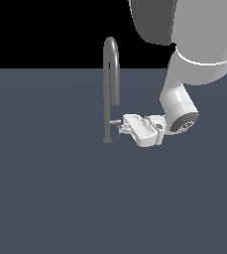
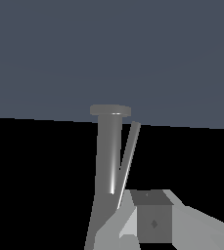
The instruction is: Turn on the faucet by rotating a designated handle.
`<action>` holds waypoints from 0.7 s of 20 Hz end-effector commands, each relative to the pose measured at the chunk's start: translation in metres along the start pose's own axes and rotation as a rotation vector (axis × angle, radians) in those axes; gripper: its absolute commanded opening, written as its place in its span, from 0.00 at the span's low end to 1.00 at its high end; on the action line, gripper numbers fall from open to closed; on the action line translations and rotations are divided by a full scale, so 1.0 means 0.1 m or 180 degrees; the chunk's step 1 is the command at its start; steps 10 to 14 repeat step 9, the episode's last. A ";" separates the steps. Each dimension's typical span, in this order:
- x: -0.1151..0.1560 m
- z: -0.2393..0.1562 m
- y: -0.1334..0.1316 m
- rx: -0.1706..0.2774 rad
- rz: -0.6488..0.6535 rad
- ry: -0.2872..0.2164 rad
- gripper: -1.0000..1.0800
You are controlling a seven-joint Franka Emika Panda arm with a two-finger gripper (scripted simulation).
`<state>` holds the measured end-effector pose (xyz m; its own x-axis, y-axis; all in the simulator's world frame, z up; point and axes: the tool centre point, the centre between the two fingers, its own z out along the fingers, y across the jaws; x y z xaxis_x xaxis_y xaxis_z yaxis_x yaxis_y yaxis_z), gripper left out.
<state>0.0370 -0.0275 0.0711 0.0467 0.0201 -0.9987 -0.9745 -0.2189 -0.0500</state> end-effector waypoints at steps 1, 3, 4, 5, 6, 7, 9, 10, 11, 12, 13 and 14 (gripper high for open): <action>0.25 0.00 0.02 0.0053 0.0096 0.0027 0.00; 0.30 0.00 0.00 0.0058 0.0112 0.0028 0.00; 0.32 -0.01 0.00 0.0060 0.0119 0.0029 0.00; 0.34 -0.01 -0.01 0.0062 0.0127 0.0029 0.00; 0.37 -0.01 -0.02 0.0064 0.0134 0.0030 0.00; 0.39 -0.01 -0.03 0.0067 0.0141 0.0030 0.00; 0.42 -0.01 -0.04 0.0069 0.0148 0.0031 0.00; 0.42 -0.01 -0.04 0.0069 0.0148 0.0031 0.00; 0.42 -0.01 -0.04 0.0069 0.0148 0.0031 0.00; 0.42 -0.01 -0.04 0.0069 0.0148 0.0031 0.00; 0.42 -0.01 -0.04 0.0069 0.0148 0.0031 0.00; 0.42 -0.01 -0.04 0.0069 0.0148 0.0031 0.00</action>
